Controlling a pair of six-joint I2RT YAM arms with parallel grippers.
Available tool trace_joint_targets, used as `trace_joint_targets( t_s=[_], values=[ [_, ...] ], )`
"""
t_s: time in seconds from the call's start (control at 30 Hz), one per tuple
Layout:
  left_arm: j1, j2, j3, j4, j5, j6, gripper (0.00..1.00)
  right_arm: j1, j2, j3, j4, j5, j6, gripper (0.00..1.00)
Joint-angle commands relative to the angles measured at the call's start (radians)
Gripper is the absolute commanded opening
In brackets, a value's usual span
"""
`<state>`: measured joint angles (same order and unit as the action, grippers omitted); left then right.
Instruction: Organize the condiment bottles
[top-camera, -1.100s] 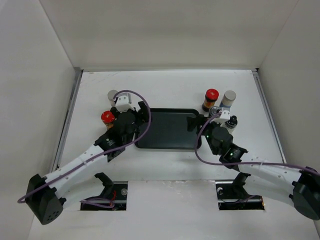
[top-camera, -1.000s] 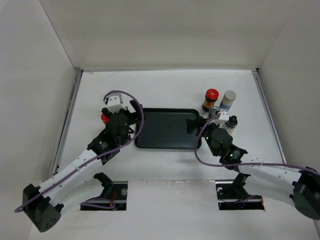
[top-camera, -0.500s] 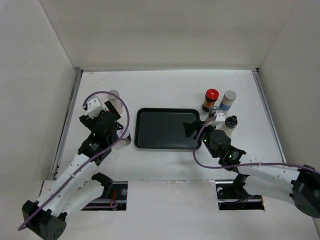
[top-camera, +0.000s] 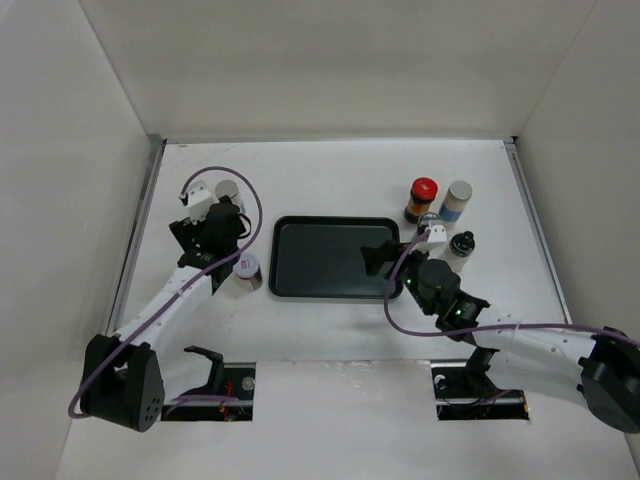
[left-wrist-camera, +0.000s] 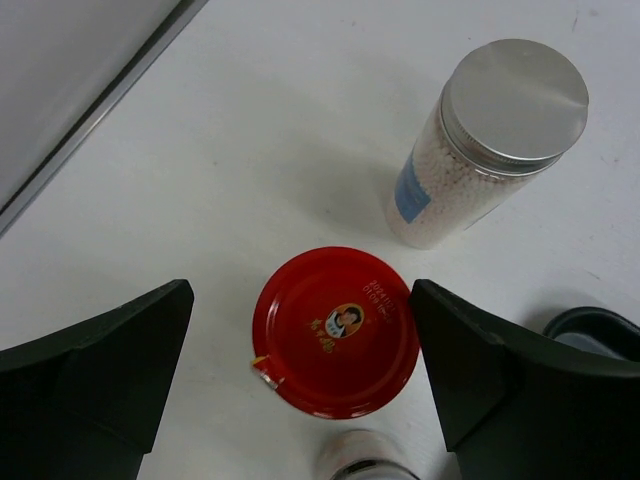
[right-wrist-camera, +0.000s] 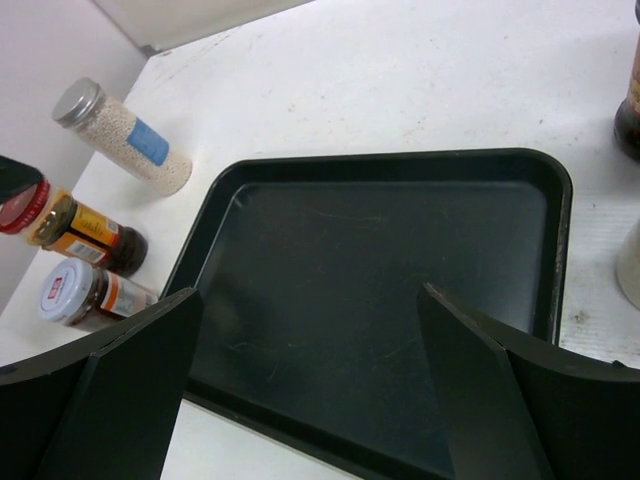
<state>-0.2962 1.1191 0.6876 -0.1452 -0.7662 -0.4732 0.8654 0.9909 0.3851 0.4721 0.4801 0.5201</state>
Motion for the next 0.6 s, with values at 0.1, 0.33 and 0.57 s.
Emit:
trace_joint_targets(
  t_s=[0.1, 0.33, 0.57],
  values=[
    [0.024, 0.097, -0.023, 0.124, 0.105, -0.016, 0.92, 0.004, -0.011, 0.023, 0.063, -0.015, -0.003, 0.95],
    [0.030, 0.082, -0.068, 0.148, 0.134, -0.038, 0.83, 0.002, -0.001, 0.023, 0.066, -0.018, -0.005, 0.96],
    [0.061, 0.027, -0.068, 0.176, 0.136, -0.027, 0.43, -0.004, 0.005, 0.020, 0.072, -0.020, -0.006, 0.96]
  ],
)
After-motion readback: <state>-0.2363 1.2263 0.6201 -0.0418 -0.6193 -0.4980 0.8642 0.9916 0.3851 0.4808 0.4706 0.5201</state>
